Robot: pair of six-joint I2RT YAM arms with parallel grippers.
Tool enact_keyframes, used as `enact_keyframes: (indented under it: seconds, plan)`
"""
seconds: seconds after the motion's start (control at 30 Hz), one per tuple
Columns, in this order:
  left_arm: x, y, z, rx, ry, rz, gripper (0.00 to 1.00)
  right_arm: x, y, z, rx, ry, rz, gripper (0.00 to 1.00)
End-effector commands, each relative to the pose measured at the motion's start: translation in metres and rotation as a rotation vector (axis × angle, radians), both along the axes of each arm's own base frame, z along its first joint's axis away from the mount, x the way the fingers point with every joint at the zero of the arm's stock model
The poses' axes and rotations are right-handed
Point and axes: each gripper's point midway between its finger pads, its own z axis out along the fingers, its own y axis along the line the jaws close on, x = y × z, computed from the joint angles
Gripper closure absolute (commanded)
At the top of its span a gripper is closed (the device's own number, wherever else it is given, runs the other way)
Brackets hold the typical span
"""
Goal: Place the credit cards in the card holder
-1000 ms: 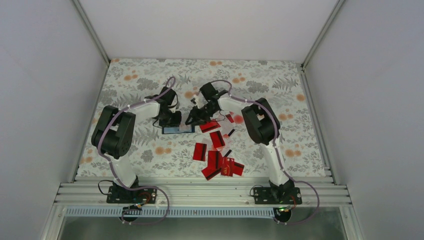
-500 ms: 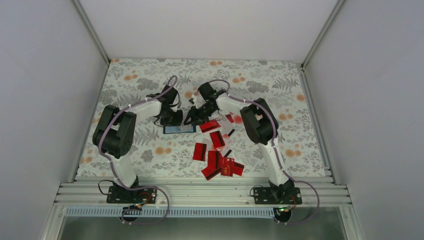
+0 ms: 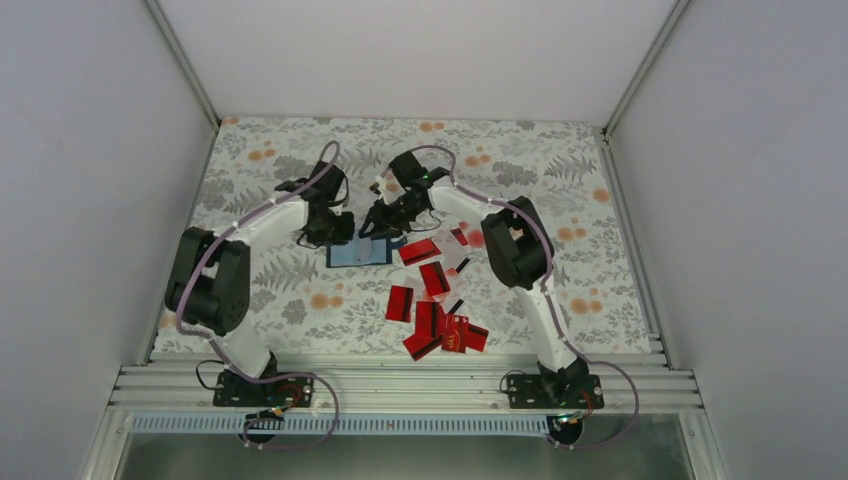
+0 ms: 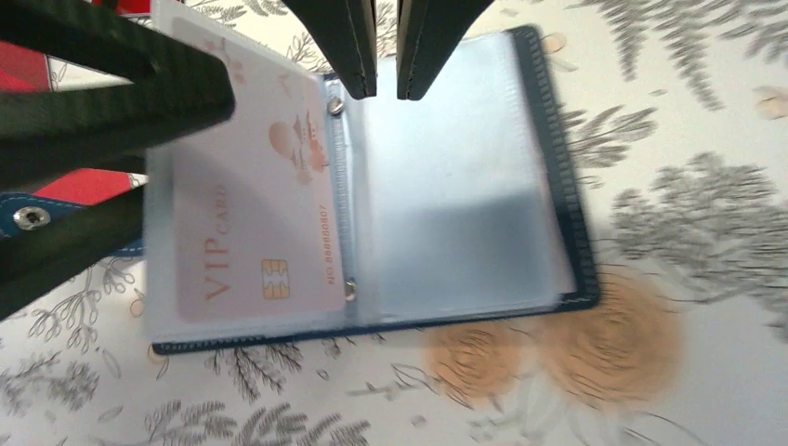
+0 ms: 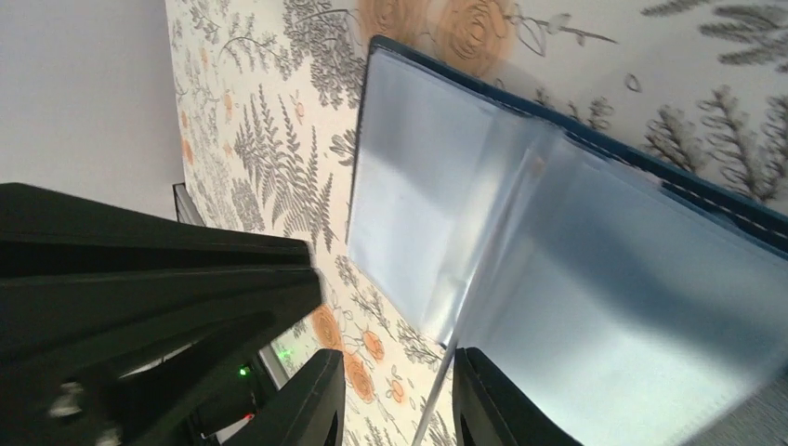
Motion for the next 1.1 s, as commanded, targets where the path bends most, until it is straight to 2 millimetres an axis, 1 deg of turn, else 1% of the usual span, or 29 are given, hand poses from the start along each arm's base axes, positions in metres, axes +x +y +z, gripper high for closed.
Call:
enact_keyframes:
  seconds: [0.0,0.07,0.2,0.33,0.43,0.47,0.53,0.6,0.67,0.77,0.8,0.87,0.9,0.93,0.97,1.0,1.07]
  plan:
    - [0.003,0.026,0.034,0.046,-0.069,0.074,0.91,-0.011,0.018,-0.001,0.010,0.028,0.046,0.69]
    - [0.001,0.035,0.048,0.047,-0.103,0.102,0.90,-0.012,0.025,-0.004,0.017,0.038,0.058,0.69]
    - [-0.005,0.049,0.066,0.055,-0.149,0.147,0.88,-0.012,0.043,-0.004,0.040,0.053,0.078,0.69]
    - [-0.014,0.058,0.078,0.060,-0.176,0.173,0.87,-0.014,0.061,-0.003,0.076,0.072,0.093,0.69]
    - [-0.019,0.063,0.088,0.060,-0.208,0.186,0.87,-0.015,0.071,0.005,0.115,0.080,0.110,0.69]
    - [-0.021,0.063,0.093,0.054,-0.224,0.188,0.86,-0.014,0.075,0.014,0.137,0.069,0.117,0.69]
    - [-0.023,0.065,0.104,0.046,-0.262,0.192,0.81,-0.013,0.080,0.033,0.181,0.049,0.128,0.68]
    - [-0.025,0.066,0.116,0.035,-0.305,0.190,0.75,-0.012,0.083,0.053,0.222,0.023,0.135,0.67]
    - [-0.026,0.065,0.124,0.023,-0.331,0.177,0.68,-0.011,0.084,0.073,0.256,-0.003,0.144,0.66]
    - [-0.026,0.060,0.136,-0.006,-0.358,0.147,0.62,-0.015,0.082,0.103,0.297,-0.035,0.162,0.64]
    - [-0.027,0.056,0.141,-0.027,-0.373,0.129,0.59,-0.016,0.080,0.112,0.302,-0.053,0.165,0.64]
    - [-0.029,0.045,0.153,-0.089,-0.407,0.088,0.45,-0.016,0.072,0.126,0.283,-0.098,0.158,0.63]
    - [-0.029,0.040,0.158,-0.129,-0.421,0.073,0.32,-0.014,0.065,0.132,0.263,-0.136,0.149,0.63]
    - [-0.031,0.033,0.159,-0.175,-0.414,0.052,0.15,-0.013,0.057,0.135,0.234,-0.169,0.138,0.63]
    - [-0.032,0.026,0.158,-0.219,-0.405,0.031,0.04,-0.012,0.047,0.137,0.201,-0.205,0.120,0.63]
    - [-0.034,0.020,0.155,-0.246,-0.389,0.016,0.00,-0.011,0.035,0.136,0.165,-0.232,0.098,0.62]
    - [-0.038,0.012,0.149,-0.294,-0.369,-0.017,0.00,-0.014,0.008,0.134,0.119,-0.262,0.054,0.61]
